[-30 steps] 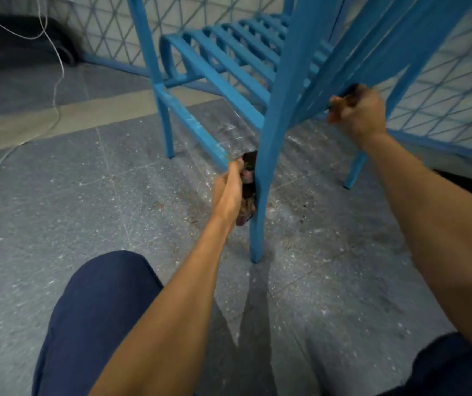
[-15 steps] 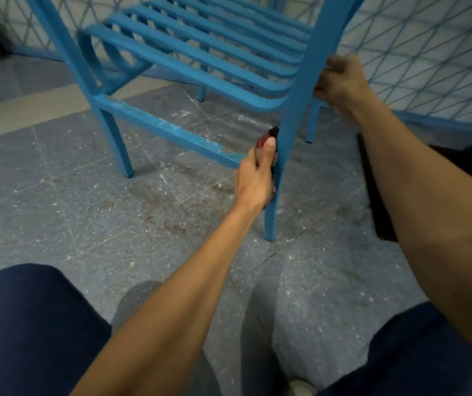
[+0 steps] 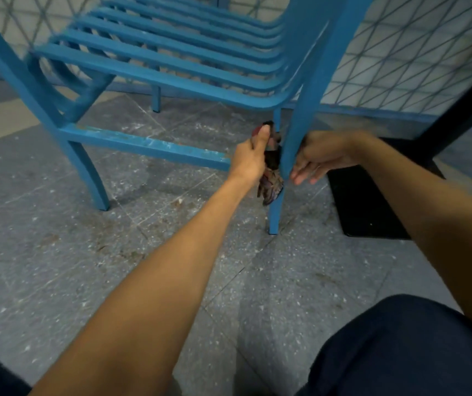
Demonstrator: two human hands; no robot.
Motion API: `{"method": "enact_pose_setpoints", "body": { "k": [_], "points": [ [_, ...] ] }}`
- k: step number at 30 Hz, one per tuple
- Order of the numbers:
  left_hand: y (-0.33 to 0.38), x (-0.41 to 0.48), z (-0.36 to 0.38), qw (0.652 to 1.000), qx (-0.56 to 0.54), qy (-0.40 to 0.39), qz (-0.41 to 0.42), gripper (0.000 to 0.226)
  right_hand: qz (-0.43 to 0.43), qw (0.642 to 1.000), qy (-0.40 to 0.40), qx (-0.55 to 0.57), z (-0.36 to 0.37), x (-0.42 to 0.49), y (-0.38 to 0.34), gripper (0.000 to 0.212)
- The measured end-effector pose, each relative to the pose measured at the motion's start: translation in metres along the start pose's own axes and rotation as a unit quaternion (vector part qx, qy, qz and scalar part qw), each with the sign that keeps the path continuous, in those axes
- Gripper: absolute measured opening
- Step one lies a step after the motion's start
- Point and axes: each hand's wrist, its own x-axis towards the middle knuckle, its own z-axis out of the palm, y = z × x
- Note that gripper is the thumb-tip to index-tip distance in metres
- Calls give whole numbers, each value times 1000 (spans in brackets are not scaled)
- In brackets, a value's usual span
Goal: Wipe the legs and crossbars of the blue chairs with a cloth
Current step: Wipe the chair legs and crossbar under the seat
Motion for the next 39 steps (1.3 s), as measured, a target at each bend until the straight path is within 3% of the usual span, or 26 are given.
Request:
{"method": "enact_pose_setpoints", "body": {
  "k": [4,7,10,12,14,17,21,24,26,30,34,39],
  "points": [
    [5,10,-23,987,-134,1,-83,51,60,995,-62,-53,8,-21,-3,15],
    [11,12,-52,980,-167,-37,-97,51,45,996,-35,-63,6,-44,-3,15],
    [23,11,-62,997,-68,-22,-20,31,-16,996,64,52,10,-52,-1,25],
    [23,11,-54,992,95,-12,77,18,-62,984,133,103,25,-50,-5,31],
    [12,8,-41,941,299,-57,148,17,-107,965,205,126,41,-42,-10,30],
    [-14,6,-26,804,541,-90,230,37,-101,950,276,104,48,-29,-14,30],
    [-29,-7,-43,757,559,-113,320,61,-90,948,280,122,46,-24,-15,31],
    [-33,-3,-77,697,624,-108,335,54,-93,954,272,91,44,-23,-13,36],
    [-19,11,-89,695,661,-82,270,52,-90,957,261,87,41,-21,-12,38],
    [6,27,-48,730,657,-74,173,52,-105,945,287,117,42,-20,-11,35],
    [-20,1,-5,778,580,-60,233,43,-126,932,317,118,47,-16,-5,35],
    [-46,-3,-61,735,592,-52,326,53,-147,923,346,81,49,-14,-4,26]
  ]
}}
